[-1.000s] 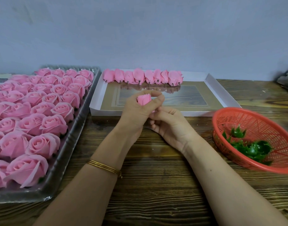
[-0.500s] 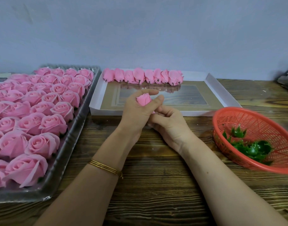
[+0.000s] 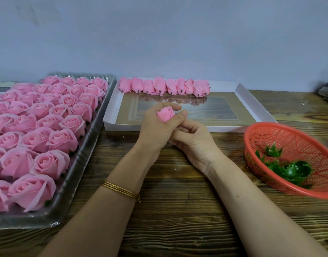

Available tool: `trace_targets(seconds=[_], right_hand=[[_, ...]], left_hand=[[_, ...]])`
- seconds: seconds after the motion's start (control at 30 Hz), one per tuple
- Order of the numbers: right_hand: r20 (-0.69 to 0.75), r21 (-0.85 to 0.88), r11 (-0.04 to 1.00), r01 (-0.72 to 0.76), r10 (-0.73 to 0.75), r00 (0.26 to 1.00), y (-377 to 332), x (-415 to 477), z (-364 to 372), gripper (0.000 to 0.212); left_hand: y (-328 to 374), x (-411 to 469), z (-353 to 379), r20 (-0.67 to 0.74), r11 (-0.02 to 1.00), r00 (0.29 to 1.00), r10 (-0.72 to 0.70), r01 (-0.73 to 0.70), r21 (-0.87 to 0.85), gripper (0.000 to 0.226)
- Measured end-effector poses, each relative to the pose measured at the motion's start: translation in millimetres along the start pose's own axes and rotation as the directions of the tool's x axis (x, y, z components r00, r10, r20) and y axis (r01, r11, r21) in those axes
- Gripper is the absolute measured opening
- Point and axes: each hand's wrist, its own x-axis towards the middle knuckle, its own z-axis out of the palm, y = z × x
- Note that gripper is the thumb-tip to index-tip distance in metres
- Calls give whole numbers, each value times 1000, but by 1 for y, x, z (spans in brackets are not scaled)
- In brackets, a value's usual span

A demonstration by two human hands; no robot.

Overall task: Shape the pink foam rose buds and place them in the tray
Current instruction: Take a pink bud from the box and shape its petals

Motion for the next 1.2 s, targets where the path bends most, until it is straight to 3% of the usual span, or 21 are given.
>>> trace_targets(seconds=[0.1, 0.27, 0.33, 0.47, 0.67, 0.77, 0.87, 1.03, 1.2], right_hand=[[9, 21, 999, -41, 41, 999, 0, 0, -1, 34], [111, 108, 986, -129, 117, 987, -3, 3, -7, 12], [121, 108, 985, -138, 125, 985, -3, 4, -8, 11], [103, 53, 995, -89, 83, 991, 1, 4, -7, 21], [9, -26, 999, 47, -47, 999, 6, 2, 1, 40], [16, 4, 1000, 6, -6, 1000, 5, 2, -1, 34], [67, 20, 997, -68, 67, 996, 1, 2, -4, 13], [124, 57, 993, -101, 94, 988, -2, 5, -9, 38], [152, 102, 980, -169, 153, 977, -5, 3, -7, 22]], left_hand=[[2, -1, 0, 22, 1000, 1000, -21, 21, -13, 14], [7, -1, -3, 139, 995, 989, -46, 57, -82, 9], [7, -1, -3, 117, 994, 992, -51, 62, -94, 7], [3, 1, -3, 11, 998, 1000, -18, 18, -68, 8], [0, 1, 1, 31, 999, 1000, -3, 5, -39, 6], [1, 2, -1, 56, 999, 998, -14, 17, -49, 14], [2, 1, -2, 85, 997, 995, -45, 50, -63, 18], [5, 0, -3, 147, 996, 988, -54, 64, -67, 5], [4, -1, -3, 80, 999, 997, -17, 19, -29, 6]])
